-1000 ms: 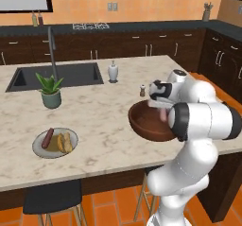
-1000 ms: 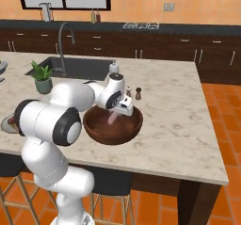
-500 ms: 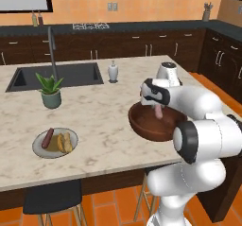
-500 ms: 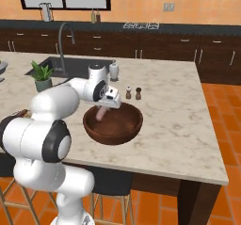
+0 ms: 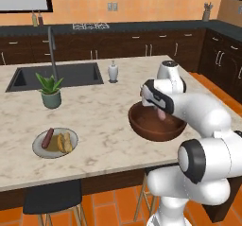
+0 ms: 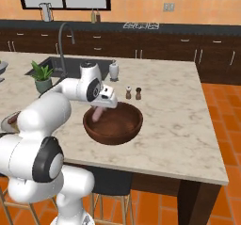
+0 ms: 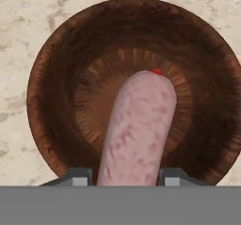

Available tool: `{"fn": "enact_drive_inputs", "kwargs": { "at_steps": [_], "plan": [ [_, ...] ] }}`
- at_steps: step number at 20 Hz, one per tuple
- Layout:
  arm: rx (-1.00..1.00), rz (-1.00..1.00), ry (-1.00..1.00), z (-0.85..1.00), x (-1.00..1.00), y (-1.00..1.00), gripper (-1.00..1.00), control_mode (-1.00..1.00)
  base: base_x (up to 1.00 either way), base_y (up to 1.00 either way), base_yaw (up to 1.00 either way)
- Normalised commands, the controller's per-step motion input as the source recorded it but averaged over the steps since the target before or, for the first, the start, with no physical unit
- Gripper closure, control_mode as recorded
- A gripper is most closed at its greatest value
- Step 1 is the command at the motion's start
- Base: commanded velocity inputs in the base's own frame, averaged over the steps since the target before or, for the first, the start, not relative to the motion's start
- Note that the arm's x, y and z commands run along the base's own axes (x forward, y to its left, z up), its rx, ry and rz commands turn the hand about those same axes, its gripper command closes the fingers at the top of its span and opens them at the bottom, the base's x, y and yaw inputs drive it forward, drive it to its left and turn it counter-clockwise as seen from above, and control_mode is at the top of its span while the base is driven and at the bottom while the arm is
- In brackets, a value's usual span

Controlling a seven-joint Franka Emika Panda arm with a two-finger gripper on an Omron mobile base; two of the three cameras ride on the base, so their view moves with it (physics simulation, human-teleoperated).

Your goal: Place one bun and one sausage from the bowl on each plate.

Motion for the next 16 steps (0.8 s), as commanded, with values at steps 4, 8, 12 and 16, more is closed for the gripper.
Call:
{"fn": "enact_drive_inputs", "kwargs": {
  "at_steps": [4,8,12,16],
  "plan": [
    [0.00,0.00,0.00,0.00,0.00,0.00,1.00,1.00,-0.58,0.00,0.00],
    [0.00,0.00,0.00,0.00,0.00,0.00,1.00,1.00,-0.78,0.47,-0.02],
    [0.00,0.00,0.00,0.00,0.00,0.00,1.00,1.00,-0.01,1.00,-0.05],
    [0.00,0.00,0.00,0.00,0.00,0.00,1.00,1.00,0.00,1.00,-0.03]
  ]
}}
